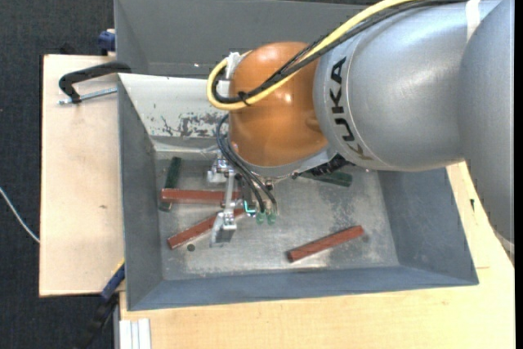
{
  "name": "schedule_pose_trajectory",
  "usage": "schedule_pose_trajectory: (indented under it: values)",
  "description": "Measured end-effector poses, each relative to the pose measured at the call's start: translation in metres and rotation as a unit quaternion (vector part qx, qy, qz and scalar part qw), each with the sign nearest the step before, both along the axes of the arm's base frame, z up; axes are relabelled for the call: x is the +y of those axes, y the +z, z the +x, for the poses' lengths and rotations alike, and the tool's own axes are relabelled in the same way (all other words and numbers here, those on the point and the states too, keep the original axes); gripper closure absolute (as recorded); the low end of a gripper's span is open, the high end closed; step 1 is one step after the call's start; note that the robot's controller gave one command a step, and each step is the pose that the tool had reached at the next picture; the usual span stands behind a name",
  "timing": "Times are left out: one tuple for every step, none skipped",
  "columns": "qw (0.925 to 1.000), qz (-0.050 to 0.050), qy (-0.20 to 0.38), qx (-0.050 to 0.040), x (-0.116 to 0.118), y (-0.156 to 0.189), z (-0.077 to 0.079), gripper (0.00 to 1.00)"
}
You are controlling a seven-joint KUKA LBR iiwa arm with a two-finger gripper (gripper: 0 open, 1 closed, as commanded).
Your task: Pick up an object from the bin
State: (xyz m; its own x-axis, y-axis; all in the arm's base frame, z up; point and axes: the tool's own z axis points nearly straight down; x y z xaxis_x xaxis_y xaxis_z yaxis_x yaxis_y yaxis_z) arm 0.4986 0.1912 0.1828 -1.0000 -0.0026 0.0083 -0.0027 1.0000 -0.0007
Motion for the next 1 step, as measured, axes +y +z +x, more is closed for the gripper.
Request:
schedule_pose_trajectory:
  values:
    - [1.0000,0.001,-0.001,-0.0039,-0.0008,0.0040,0.0021,0.00]
